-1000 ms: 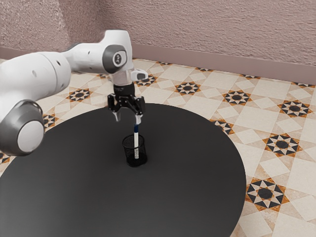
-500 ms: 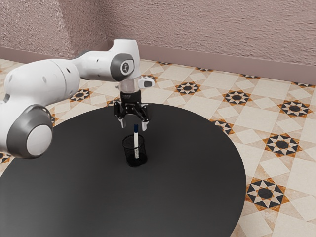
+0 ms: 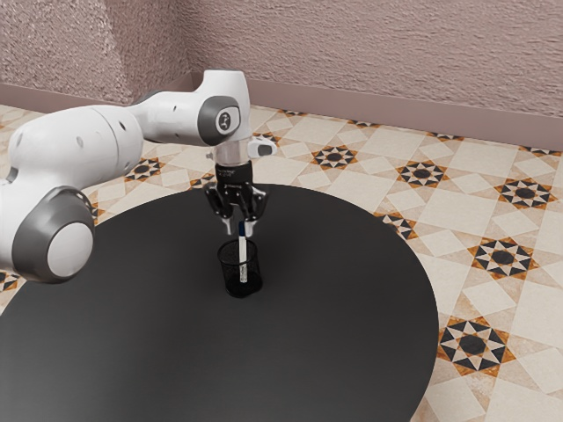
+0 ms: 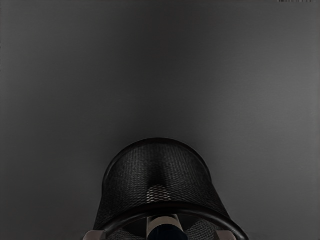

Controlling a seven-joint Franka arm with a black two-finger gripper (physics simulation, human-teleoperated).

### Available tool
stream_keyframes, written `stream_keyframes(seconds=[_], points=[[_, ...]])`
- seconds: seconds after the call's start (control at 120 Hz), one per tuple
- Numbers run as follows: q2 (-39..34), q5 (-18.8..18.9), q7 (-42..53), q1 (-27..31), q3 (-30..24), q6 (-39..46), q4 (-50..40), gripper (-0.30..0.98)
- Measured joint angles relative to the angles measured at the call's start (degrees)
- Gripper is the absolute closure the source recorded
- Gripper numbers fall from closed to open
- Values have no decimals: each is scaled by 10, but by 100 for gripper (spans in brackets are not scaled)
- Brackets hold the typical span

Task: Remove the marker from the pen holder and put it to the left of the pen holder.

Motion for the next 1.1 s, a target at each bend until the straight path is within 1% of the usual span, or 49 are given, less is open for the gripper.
stream_keyframes(seconds=[0.092,0.175,0.408,0.508,0.675,0.758,0.808,0.867,1.1], points=[[0,0,-2,0,0,1,0,61],[0,0,-3,-2,0,1,0,68],[-9,5,-7,-2,2,1,0,75],[-40,8,-8,-1,4,-2,0,77],[-133,11,-10,3,8,-23,0,78],[-156,11,-10,4,38,-57,-1,78],[-152,12,-10,5,59,-80,-5,78],[-139,12,-10,8,70,-105,-11,78],[-66,11,-10,38,72,-168,-30,78]])
